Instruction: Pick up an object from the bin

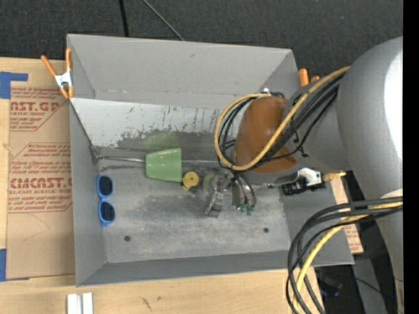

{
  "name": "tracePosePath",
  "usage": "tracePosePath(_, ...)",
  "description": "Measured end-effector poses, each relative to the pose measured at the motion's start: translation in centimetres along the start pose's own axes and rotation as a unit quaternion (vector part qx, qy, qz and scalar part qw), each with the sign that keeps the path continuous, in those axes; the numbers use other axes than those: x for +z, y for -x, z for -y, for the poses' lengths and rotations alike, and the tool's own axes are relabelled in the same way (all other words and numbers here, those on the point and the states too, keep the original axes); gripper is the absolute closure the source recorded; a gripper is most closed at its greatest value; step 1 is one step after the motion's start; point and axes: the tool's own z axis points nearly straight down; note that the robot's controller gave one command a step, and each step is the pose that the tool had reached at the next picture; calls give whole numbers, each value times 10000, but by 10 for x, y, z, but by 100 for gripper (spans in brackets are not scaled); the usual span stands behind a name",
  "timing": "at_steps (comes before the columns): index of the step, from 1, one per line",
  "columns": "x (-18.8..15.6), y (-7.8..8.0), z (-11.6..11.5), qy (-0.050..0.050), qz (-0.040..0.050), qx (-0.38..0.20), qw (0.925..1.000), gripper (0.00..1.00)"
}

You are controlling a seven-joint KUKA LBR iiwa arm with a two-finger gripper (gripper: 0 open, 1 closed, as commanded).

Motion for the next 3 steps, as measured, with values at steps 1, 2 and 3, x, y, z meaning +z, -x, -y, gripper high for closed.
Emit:
tracePosePath(1,0,0,0,0,-3,0,10000,0)
tracePosePath(2,-50,41,-34,6,15,1127,9936,0)
tracePosePath(3,-8,39,-33,-14,-24,1043,9945,0)
